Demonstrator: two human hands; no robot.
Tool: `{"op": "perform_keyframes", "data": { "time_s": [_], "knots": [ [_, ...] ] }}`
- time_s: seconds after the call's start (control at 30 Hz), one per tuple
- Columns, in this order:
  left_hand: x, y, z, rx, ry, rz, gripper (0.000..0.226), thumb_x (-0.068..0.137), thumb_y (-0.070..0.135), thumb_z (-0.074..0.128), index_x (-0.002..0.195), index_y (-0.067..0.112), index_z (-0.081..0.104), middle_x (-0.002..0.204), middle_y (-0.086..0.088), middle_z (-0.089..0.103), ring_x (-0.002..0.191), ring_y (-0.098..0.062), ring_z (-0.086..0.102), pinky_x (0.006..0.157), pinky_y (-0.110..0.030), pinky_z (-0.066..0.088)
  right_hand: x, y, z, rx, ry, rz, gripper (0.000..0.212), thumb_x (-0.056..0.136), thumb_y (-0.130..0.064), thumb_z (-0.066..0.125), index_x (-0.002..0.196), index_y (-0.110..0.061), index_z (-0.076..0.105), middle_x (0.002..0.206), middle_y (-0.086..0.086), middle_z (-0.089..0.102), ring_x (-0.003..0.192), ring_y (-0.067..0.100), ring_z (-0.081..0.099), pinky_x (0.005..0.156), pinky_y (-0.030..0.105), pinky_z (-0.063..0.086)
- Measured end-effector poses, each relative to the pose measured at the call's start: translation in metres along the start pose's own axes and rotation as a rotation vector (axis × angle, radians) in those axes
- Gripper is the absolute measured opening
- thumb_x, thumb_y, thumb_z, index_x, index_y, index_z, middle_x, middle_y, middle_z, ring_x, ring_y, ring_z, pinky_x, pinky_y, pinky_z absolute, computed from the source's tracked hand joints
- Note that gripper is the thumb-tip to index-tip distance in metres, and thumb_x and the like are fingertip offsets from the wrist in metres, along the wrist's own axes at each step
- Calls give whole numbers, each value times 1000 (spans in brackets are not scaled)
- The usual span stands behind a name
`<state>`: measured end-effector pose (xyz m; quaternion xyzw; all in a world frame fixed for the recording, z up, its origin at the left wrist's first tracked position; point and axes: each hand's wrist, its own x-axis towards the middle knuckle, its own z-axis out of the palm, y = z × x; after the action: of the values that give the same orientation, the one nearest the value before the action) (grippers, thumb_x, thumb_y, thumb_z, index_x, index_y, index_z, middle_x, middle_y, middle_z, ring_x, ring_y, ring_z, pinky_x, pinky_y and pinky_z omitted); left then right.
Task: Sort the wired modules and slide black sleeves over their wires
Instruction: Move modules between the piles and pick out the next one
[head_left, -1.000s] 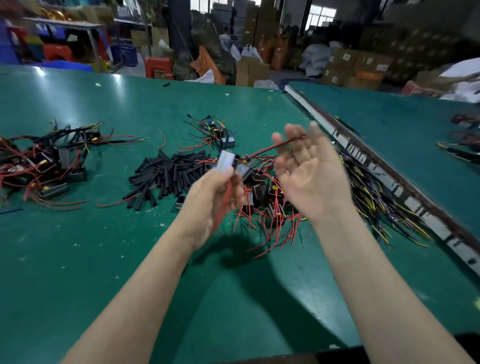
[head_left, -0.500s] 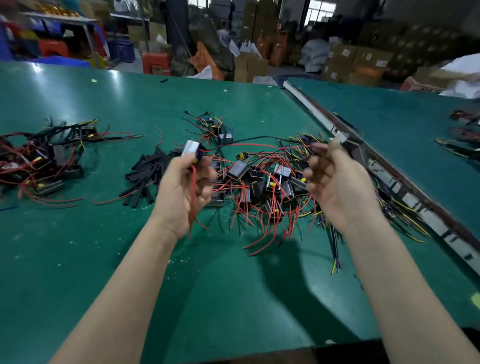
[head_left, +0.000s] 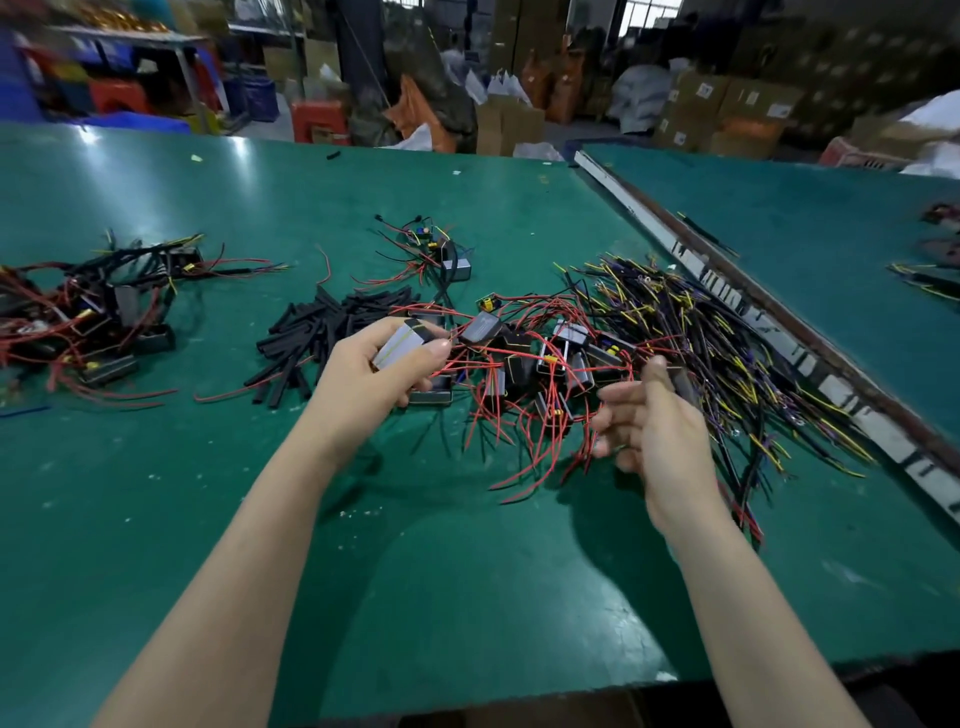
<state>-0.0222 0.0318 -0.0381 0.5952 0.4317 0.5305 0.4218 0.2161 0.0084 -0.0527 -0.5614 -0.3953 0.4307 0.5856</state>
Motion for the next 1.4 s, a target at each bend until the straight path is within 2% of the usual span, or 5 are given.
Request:
{"op": "perform_keyframes", "data": {
  "time_s": [0.33,0.47,0.93,1.23,1.4],
  "knots": [
    [-2,-3,1,97,-60,6,18,73,27,69,91,29,69,72,-14,60,66,-7,57,67,-17,47,-6,2,4,131,-102,-17,32,98,-38,49,78,-20,67,59,-5,62,48,7,51,41,14,35],
    [-8,3,9,123,-275,13,17,76,22,77,92,23,71,78,8,70,73,-2,61,71,-14,48,-8,5,8,97,-149,-54,32,91,-45,53,78,-17,61,58,-4,62,46,7,51,41,15,33],
    [-13,-1,21,241,-637,-155,21,68,31,78,85,21,73,79,2,72,70,-3,61,70,-14,48,-14,11,13,90,-213,-60,35,83,-51,52,85,-19,66,66,-2,64,54,12,59,42,19,41],
    [-14,11,28,-343,-157,174,16,77,11,67,73,24,75,103,9,69,101,-7,61,86,-19,46,-45,2,25,-169,-468,-164,24,90,-42,55,93,-24,70,86,-11,69,66,-11,54,57,5,39],
    [-19,21,36,-480,-55,167,16,78,8,63,78,19,75,105,0,72,105,-17,65,90,-23,48,-61,-13,31,22,-451,-168,29,83,-49,53,99,-33,70,89,-13,71,81,2,60,66,11,43]
  ]
}}
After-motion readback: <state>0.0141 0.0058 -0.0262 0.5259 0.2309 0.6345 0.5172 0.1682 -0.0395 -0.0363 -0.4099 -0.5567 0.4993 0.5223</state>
